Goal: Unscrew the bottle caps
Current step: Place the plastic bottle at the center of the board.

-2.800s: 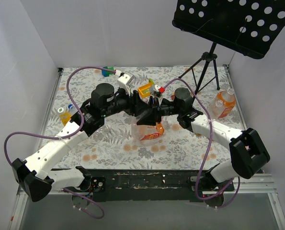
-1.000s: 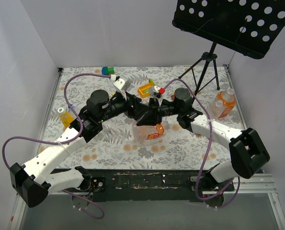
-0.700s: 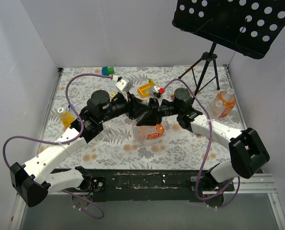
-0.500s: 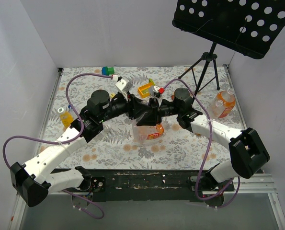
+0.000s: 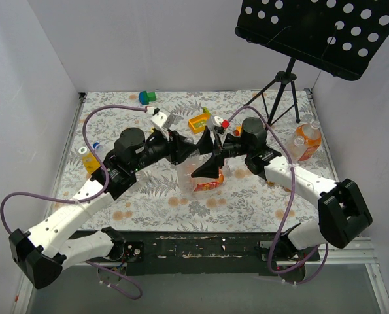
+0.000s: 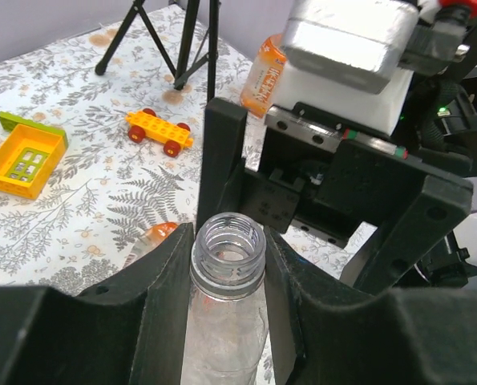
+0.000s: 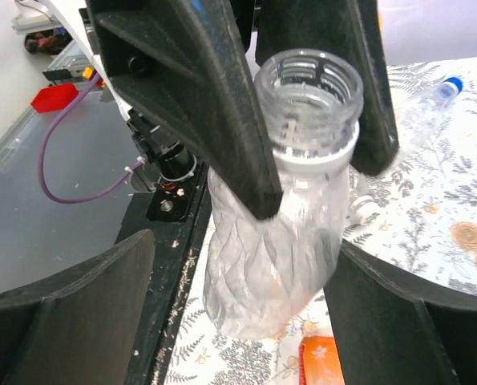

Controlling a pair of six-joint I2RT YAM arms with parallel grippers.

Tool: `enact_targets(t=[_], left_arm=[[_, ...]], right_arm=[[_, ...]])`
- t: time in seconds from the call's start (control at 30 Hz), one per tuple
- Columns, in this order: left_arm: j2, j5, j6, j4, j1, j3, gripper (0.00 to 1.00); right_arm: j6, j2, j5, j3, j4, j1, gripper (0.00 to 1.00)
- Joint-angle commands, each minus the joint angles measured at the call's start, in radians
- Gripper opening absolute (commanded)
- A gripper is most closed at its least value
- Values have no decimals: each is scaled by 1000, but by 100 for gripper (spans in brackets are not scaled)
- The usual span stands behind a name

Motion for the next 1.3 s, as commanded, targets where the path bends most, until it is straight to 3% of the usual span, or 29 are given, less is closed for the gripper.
enact_targets(t=[0.0,0.1,0.27,0.47,0.57,0.77,0.97,1.27], left_arm=[[-51,-51,27,13,18,-3,0],[-55,-74,32,13,36,2,0],[-65,-122,46,48,81,-10,0],[-6,-151,87,145,183,7,0],[43,-116,86,220,254,2,0],[141,-30,92,373,377,-23,0],[239,42,101,504,452,-29,0],[423,42,104,639,506,34,0]], right_arm=[[-92,-65,-21,53,-53,-45,89],[-115,-90,-50,63,-88,-106,89],[-291,-140,-143,118,-315,-209,89],[-829,-166,-107,206,-957,-258,88],[-1015,-226,-36,150,-1088,-266,88],[-1066,-399,-108,-70,-997,-370,90],[-1008,-439,-232,-159,-935,-517,90],[-1005,-415,-223,-181,-917,-528,89]])
